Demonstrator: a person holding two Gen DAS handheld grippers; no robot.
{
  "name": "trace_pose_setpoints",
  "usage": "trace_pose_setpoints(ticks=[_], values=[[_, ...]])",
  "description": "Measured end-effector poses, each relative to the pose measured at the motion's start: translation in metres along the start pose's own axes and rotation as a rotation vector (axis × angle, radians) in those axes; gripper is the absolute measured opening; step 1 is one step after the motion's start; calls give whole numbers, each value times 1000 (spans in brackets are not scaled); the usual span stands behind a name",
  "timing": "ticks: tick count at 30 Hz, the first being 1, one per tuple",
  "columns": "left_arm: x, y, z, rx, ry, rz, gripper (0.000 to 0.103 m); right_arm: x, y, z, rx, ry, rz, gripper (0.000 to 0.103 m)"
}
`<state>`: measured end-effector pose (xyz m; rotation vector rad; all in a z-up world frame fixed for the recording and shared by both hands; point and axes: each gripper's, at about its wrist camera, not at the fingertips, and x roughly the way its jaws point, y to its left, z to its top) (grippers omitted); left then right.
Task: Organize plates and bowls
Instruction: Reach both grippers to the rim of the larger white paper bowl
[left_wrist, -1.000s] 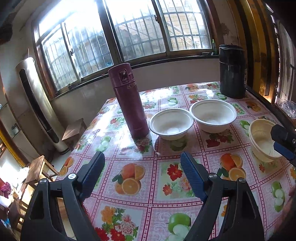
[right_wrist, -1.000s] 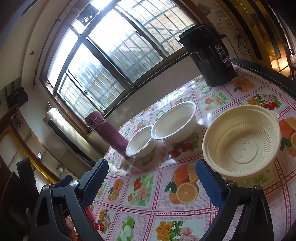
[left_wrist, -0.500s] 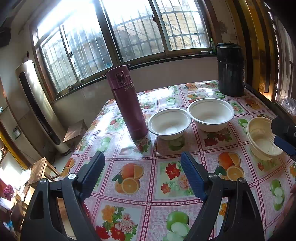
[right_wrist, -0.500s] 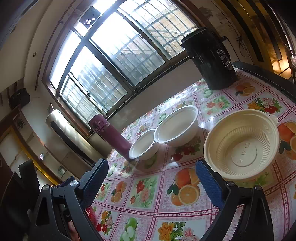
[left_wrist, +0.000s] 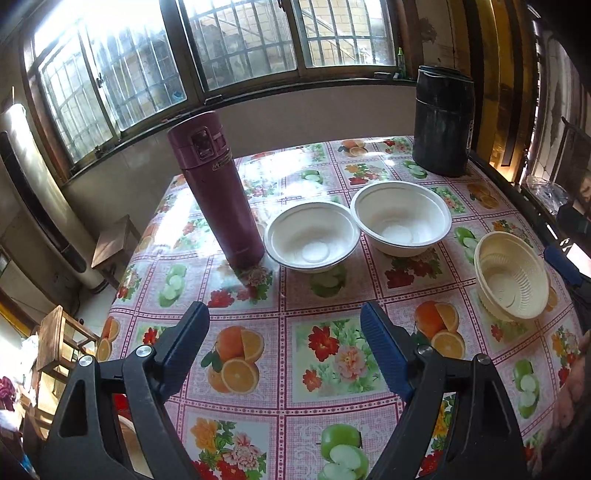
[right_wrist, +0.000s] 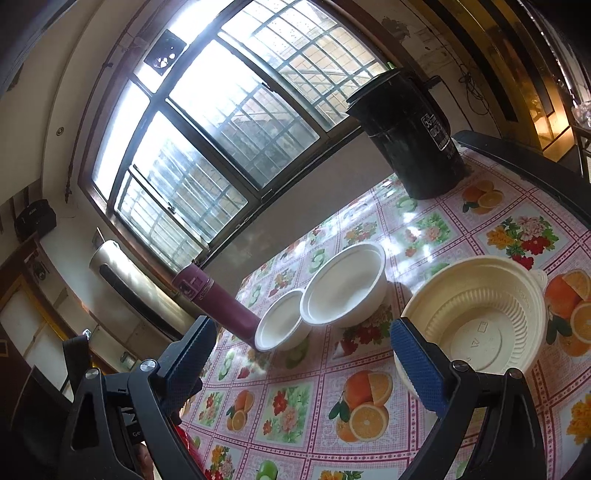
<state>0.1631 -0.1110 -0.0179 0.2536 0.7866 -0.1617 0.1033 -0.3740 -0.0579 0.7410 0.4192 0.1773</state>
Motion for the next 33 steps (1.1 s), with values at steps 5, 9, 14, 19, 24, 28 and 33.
trace_pose_setpoints(ticks=[5,9,14,19,24,28,33], values=[[12,8,34,-1,63,-24,85,7,1,41,67,-15,74,97],[28,26,52,-37,99,31,85,26,6,52,166,1,183,99],[54,47,52,-82,158,61,85,72,18,37,209,99,231,100],[93,62,41,-137,275,46,85,123,28,13,261,201,223,99],[124,75,42,-225,355,33,85,171,32,-12,276,268,171,99],[148,76,42,-274,419,15,85,204,29,-27,303,327,140,99],[165,78,44,-312,443,19,84,225,24,-35,308,346,111,99]])
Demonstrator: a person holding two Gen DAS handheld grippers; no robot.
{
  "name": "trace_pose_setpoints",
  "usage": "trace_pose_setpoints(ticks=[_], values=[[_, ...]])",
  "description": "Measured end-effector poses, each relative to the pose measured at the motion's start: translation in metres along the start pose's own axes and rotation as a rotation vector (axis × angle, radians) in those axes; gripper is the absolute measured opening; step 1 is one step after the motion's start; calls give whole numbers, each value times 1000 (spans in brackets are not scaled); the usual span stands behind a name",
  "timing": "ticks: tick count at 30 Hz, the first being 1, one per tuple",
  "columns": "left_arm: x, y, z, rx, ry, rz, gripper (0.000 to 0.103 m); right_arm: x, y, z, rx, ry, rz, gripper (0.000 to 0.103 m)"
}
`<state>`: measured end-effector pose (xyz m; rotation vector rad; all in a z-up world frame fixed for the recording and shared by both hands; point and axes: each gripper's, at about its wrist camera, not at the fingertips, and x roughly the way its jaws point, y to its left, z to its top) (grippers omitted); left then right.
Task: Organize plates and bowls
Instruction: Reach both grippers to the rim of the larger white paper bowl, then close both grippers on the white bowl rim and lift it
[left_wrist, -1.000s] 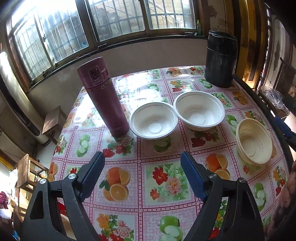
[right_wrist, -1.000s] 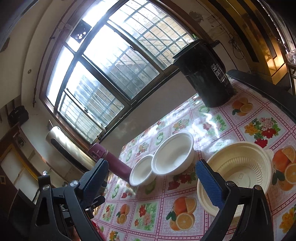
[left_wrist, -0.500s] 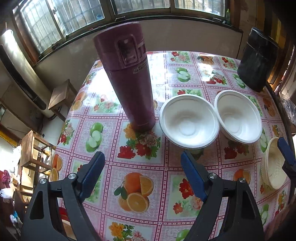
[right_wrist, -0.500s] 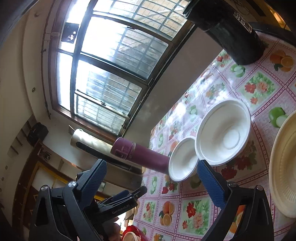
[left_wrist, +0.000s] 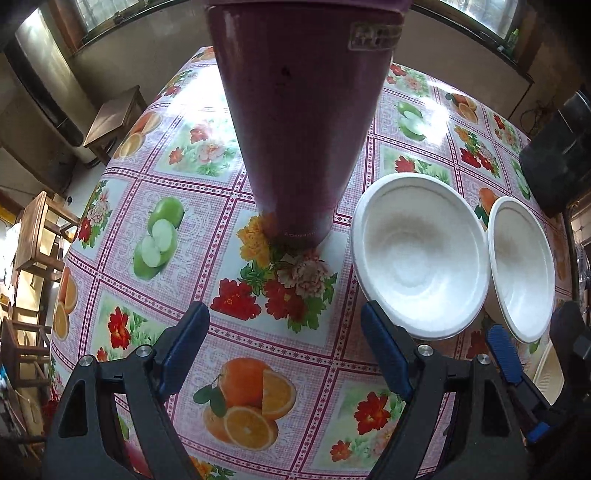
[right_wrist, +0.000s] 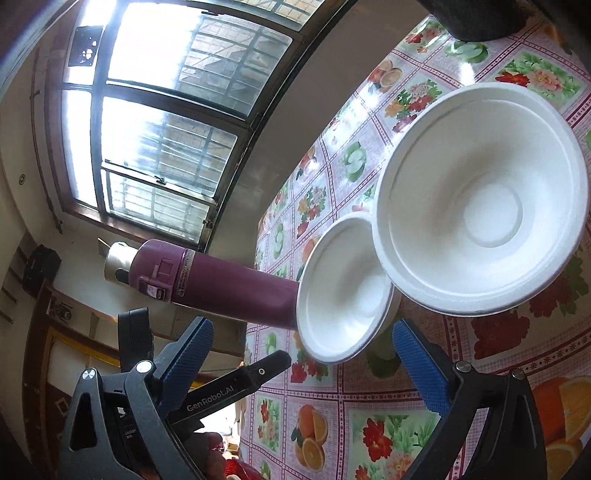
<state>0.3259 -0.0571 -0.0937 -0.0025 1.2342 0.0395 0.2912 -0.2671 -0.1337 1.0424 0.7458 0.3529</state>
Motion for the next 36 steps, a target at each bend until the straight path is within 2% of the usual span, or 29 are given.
trace_pose_setpoints(ticks=[8,14,16,20,22,27,29,36], values=[[15,0,14,-19,11,17,84,19,-14,5,3,-6,-45,94],[16,-1,19,-35,16,-35,84,24,-19,9,-29,-11,-87,83],[14,-1,17,-22,9,-37,84,21,-20,8,-37,-37,-103,78],[11,1,17,-40,9,-72,84,25,-22,8,-71,-49,-148,53],[9,-1,19,-47,-6,-79,84,29,-24,7,-76,-47,-170,47],[22,-12,25,-61,13,-94,84,31,-29,9,-91,-65,-225,19],[29,-17,26,-69,34,-108,84,31,-31,10,-90,-69,-230,17],[34,-28,26,-80,32,-136,84,32,-32,11,-88,-66,-222,6]])
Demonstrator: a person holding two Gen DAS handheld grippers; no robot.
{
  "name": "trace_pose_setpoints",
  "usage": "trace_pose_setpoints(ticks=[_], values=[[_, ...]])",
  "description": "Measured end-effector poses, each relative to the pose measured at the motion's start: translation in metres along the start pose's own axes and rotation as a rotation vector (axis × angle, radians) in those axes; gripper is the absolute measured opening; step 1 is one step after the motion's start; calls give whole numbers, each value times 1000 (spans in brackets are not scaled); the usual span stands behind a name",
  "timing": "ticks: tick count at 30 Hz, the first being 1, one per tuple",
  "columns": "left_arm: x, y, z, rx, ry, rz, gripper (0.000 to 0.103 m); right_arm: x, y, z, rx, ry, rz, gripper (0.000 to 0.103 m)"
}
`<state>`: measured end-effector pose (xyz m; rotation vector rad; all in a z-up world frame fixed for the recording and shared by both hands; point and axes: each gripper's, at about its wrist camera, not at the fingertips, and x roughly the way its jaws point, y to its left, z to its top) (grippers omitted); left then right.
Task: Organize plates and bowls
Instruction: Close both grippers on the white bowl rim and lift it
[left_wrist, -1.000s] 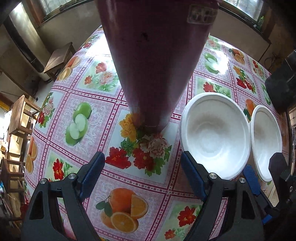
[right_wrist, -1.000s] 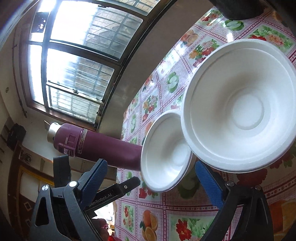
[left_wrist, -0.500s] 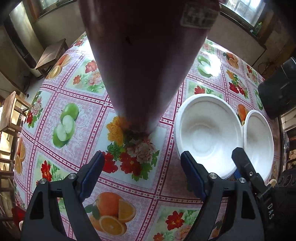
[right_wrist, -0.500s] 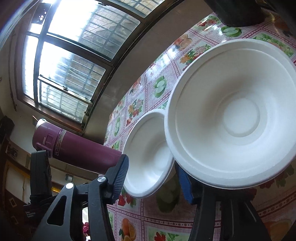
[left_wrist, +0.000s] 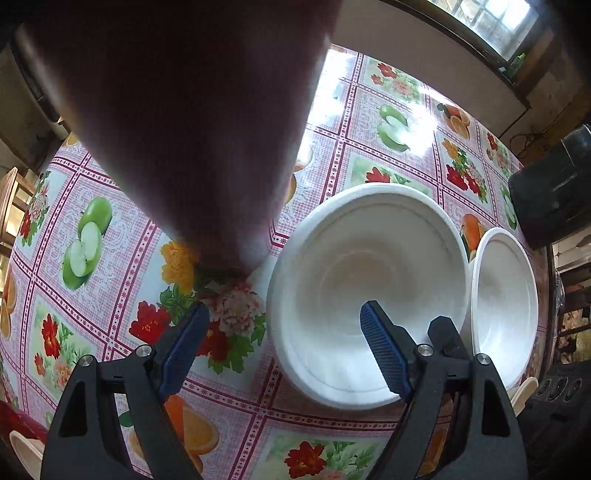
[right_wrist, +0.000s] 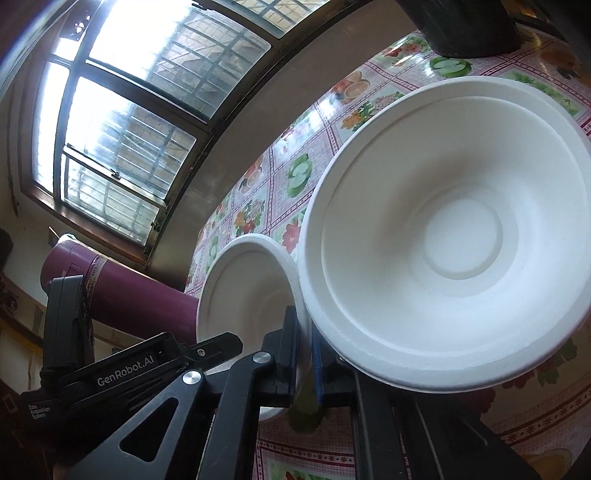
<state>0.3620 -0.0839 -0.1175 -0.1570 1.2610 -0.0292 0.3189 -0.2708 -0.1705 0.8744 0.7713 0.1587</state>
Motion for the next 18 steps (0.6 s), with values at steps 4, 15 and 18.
trace_pose_setpoints(ticks=[4,15,18], values=[[4,-5,-3,23,5,5,80,-1,-2,0,8,8,10,6],[-1,6,-11,40,4,-31,13,-2,-2,-3,36,33,24,6],[-6,8,-17,50,3,-25,13,-4,-2,-6,38,40,20,6]])
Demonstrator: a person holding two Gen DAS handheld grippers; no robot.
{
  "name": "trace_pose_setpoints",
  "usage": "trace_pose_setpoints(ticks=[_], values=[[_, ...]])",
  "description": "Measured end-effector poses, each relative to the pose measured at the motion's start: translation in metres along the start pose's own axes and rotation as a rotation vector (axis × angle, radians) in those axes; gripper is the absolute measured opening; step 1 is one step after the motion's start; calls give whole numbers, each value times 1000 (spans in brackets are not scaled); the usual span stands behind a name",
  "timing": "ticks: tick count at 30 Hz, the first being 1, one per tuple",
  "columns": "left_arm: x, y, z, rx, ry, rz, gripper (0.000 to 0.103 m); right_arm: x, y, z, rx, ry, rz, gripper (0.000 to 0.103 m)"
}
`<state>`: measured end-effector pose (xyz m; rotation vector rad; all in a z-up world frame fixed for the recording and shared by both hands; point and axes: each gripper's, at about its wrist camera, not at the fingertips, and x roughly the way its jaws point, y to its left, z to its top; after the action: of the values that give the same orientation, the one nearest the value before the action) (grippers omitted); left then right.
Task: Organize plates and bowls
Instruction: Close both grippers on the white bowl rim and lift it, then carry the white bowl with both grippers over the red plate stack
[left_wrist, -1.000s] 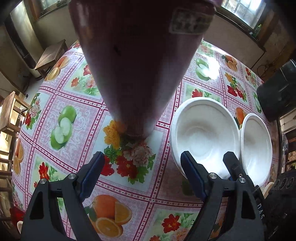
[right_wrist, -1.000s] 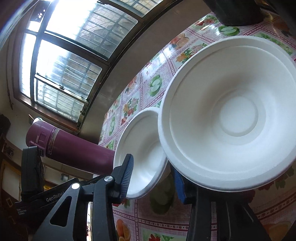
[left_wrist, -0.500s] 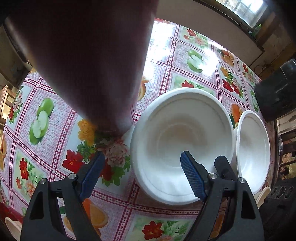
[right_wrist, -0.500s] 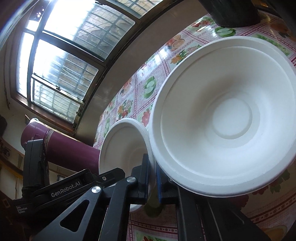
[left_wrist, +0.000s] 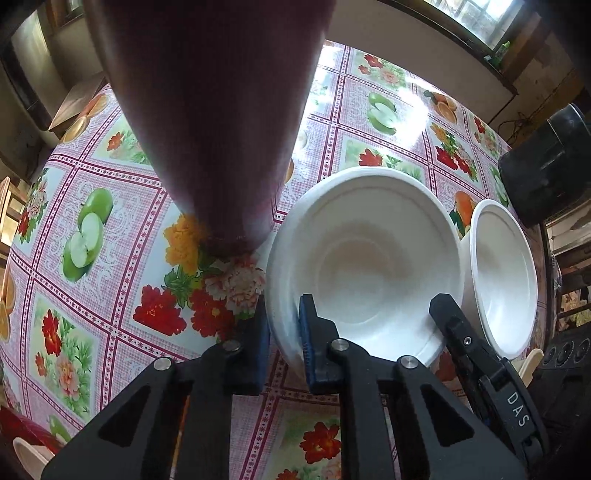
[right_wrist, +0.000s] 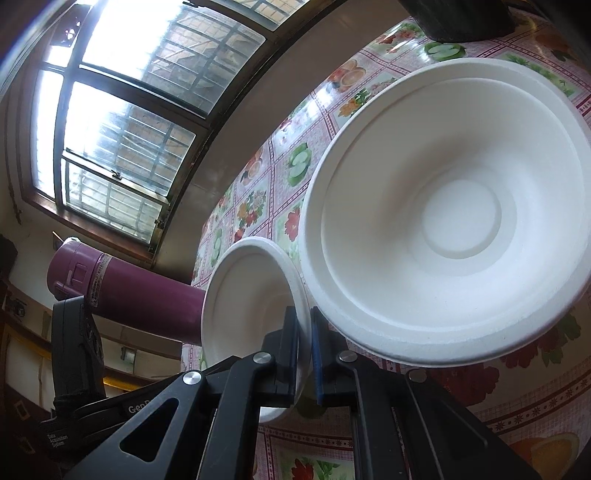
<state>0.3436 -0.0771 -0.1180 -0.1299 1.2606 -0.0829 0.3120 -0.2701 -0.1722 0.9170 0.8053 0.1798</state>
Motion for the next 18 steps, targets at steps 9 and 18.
trace_pose_setpoints(ticks=[9,18], values=[[-23,18,-31,-16,2,-11,13,-8,10,-15,-14,49,-16,6],[-55,32,-112,18,-19,-50,15,-56,4,-67,-30,108,-16,6]])
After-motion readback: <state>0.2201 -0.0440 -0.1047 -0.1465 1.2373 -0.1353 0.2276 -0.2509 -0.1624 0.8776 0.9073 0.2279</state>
